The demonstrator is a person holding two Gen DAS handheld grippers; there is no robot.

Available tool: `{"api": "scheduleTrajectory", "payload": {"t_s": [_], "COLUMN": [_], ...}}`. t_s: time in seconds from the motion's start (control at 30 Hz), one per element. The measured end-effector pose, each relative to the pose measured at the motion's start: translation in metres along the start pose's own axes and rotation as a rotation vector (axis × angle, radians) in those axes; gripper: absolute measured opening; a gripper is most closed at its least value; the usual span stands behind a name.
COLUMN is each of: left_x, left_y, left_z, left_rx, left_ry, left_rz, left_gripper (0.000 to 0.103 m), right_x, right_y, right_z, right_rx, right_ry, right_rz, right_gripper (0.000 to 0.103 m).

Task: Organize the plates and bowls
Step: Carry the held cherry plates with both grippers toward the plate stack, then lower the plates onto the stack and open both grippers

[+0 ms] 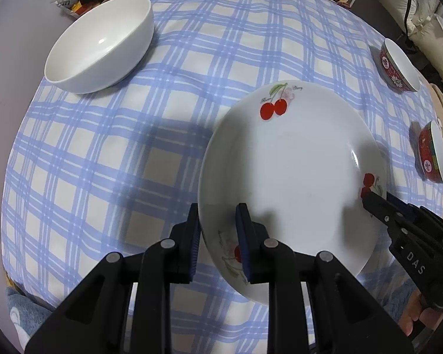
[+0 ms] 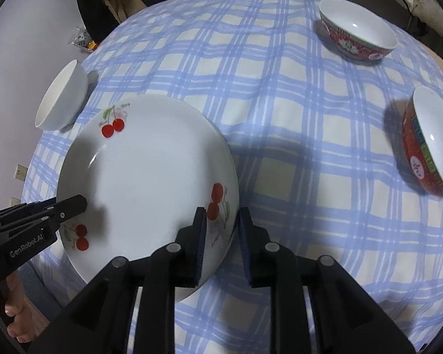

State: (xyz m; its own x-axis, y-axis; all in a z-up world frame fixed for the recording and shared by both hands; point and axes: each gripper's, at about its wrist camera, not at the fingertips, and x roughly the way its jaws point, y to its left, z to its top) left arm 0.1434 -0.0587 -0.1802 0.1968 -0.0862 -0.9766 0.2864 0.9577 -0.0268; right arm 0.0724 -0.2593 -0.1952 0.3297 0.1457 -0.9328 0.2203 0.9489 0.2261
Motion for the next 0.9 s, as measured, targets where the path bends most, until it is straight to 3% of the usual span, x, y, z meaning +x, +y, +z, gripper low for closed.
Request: {"api": "scheduleTrajectory", "payload": {"t_s": [0.57,0.67,0.77,0.9], "left_x": [0.001,0.000,-0.003,-0.028], "left_y": [-0.013,-0.014,-0.002,0.014], "left_z": [-0.006,-0.004,-0.001,0.007], "left_rx": [0.076,0.097,0.044,0.023], "left_ry": [-0.013,0.005,0.039,0.000], "left_rz": [0.056,0.043,-0.018,-0.026], "left_gripper": [0.026,0.026,0.026,0.026], "right_x": [0.005,0.002,-0.002,-0.010], "right_y": [0.005,0.004,0.002,0.002], "right_z": [0.001,0.002,0.005,0.008], "right_rx": [-0.004,-0.004,0.029,0.041], "right_ry": [0.006,-0.007,-0.027,-0.049], "right_rz": [-0.011,-0.013,-0.005,0.008], "right_gripper": [0.025,0.025,0.026,0.032]}}
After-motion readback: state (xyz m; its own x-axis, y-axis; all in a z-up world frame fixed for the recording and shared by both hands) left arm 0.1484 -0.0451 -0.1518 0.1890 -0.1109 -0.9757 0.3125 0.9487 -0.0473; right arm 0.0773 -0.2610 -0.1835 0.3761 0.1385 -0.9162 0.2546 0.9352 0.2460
